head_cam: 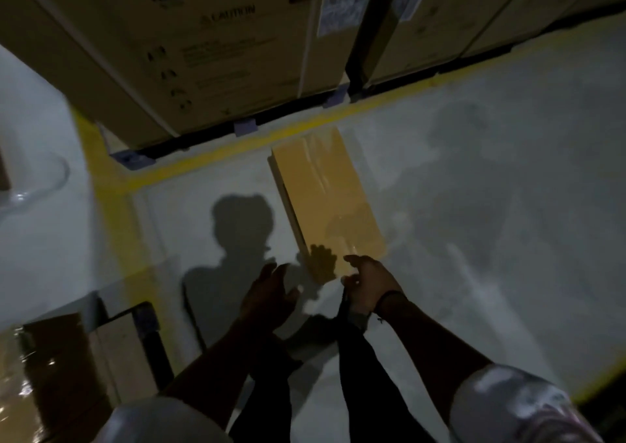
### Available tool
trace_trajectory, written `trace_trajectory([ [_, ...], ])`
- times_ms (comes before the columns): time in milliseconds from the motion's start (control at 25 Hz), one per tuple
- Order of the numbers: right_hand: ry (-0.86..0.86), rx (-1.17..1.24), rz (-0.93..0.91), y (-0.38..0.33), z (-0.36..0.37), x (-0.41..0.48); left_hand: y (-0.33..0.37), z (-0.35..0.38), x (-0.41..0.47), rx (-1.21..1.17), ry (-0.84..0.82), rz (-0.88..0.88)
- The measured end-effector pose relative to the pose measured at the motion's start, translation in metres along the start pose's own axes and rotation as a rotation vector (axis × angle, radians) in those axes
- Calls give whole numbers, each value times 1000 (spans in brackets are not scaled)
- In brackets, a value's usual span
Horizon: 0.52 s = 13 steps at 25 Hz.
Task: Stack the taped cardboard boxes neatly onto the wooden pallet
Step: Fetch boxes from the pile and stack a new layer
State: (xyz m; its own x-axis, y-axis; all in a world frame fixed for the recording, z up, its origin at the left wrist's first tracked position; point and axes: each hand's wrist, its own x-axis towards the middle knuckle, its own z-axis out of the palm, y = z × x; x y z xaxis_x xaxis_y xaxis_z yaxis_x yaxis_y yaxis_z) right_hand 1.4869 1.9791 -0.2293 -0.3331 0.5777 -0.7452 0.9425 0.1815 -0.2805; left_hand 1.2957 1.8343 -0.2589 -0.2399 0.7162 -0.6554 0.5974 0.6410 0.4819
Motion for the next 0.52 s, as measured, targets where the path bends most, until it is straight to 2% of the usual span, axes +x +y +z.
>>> trace_trajectory([
  [240, 71, -166, -142, 55, -3, 179, 4, 63, 143, -100, 80, -131],
  [400, 113, -252, -113, 100, 1, 299, 8, 109, 253, -92, 118, -103],
  [520, 191, -274, -103, 126, 9, 374, -1, 138, 343, 25, 215, -80],
])
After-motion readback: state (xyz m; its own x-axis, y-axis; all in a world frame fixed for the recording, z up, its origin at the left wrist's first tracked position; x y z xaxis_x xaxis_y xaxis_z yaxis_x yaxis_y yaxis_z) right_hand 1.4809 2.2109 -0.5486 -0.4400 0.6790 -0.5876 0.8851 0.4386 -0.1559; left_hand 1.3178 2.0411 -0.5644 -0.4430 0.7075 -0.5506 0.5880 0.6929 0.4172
